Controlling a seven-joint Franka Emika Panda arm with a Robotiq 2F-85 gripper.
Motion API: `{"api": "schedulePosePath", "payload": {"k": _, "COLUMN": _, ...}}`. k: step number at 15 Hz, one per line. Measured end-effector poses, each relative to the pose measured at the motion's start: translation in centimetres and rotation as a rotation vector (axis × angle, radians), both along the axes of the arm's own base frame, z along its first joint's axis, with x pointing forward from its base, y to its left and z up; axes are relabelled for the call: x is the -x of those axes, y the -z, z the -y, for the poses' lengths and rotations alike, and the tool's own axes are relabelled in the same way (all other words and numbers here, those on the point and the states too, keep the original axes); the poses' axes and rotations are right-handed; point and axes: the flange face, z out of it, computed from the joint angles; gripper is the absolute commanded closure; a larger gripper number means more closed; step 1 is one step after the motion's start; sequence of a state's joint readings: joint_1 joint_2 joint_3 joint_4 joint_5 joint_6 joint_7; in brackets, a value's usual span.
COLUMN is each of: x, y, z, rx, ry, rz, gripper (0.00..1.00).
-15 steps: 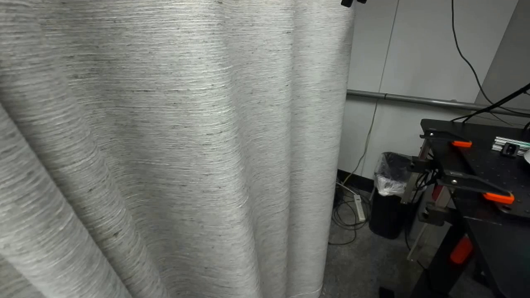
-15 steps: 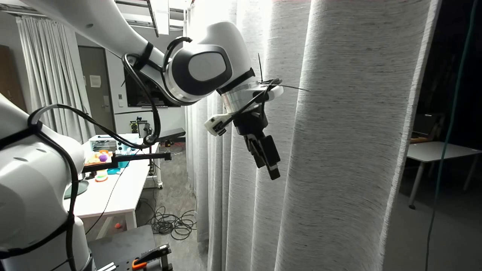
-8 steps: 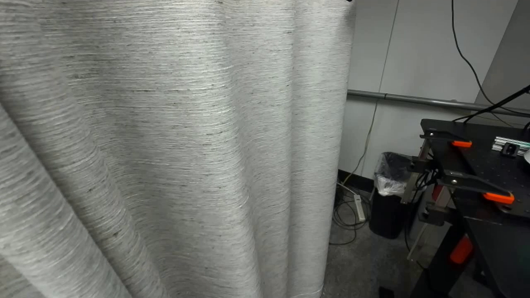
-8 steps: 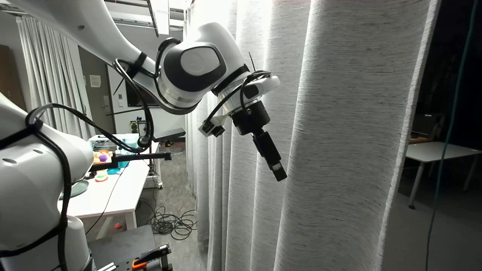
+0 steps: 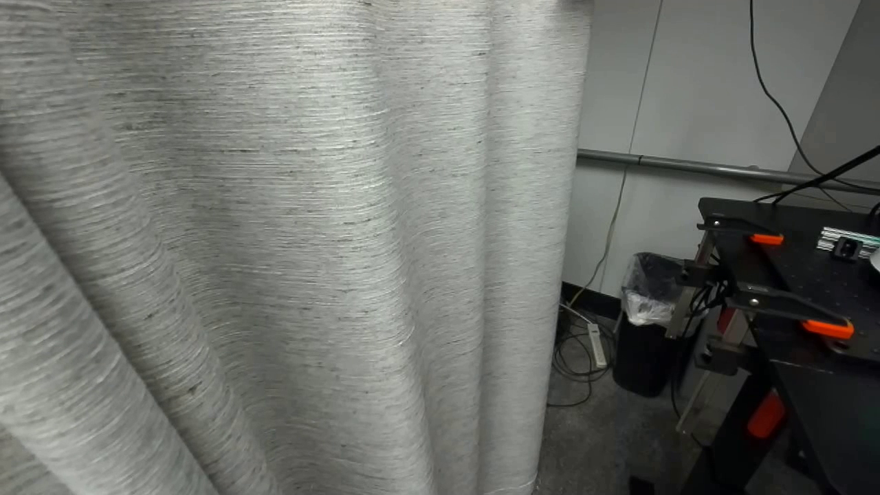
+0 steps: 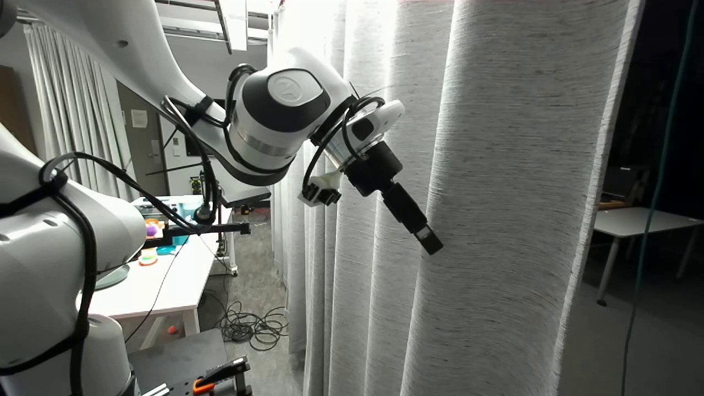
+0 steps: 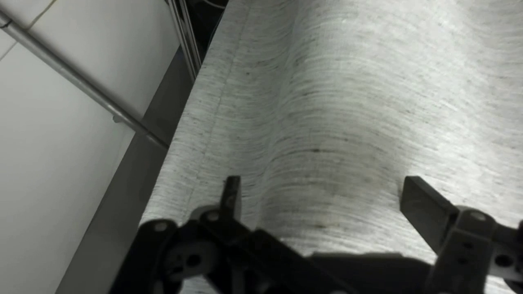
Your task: Move the curtain from right to left
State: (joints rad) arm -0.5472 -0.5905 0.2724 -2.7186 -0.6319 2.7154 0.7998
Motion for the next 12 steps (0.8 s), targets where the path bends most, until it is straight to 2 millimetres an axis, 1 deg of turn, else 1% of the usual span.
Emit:
{"api": "schedulePosePath", "payload": {"k": 1, "x": 0.1, "y": -0.1, "z": 0.8, "rx": 0.023, "ry": 0.016, "rz": 0.021, "gripper": 0.0}}
{"api": "schedulePosePath", "payload": {"k": 2, "x": 0.2, "y": -0.1, "z": 1.5, "rx": 0.041, "ry": 0.032, "rz": 0.039, "gripper": 0.12}}
{"api": "schedulePosePath", "payload": {"k": 3, "x": 0.4, "y": -0.1, "z": 2.2, "rx": 0.057, "ry": 0.047, "rz": 0.052, "gripper": 0.28}}
{"api": "schedulePosePath", "payload": {"k": 5, "x": 0.5, "y": 0.3, "z": 3.2, "rx": 0.083, "ry": 0.069, "rz": 0.064, "gripper": 0.42}}
{"api": "schedulePosePath", "payload": {"k": 6, "x": 0.5, "y": 0.6, "z": 3.3, "rx": 0.093, "ry": 0.073, "rz": 0.063, "gripper": 0.51}}
{"api": "schedulePosePath", "payload": {"k": 8, "x": 0.3, "y": 1.3, "z": 3.1, "rx": 0.105, "ry": 0.073, "rz": 0.051, "gripper": 0.67}}
{"api": "schedulePosePath", "payload": {"k": 12, "x": -0.6, "y": 3.3, "z": 1.9, "rx": 0.108, "ry": 0.034, "rz": 0.003, "gripper": 0.96}}
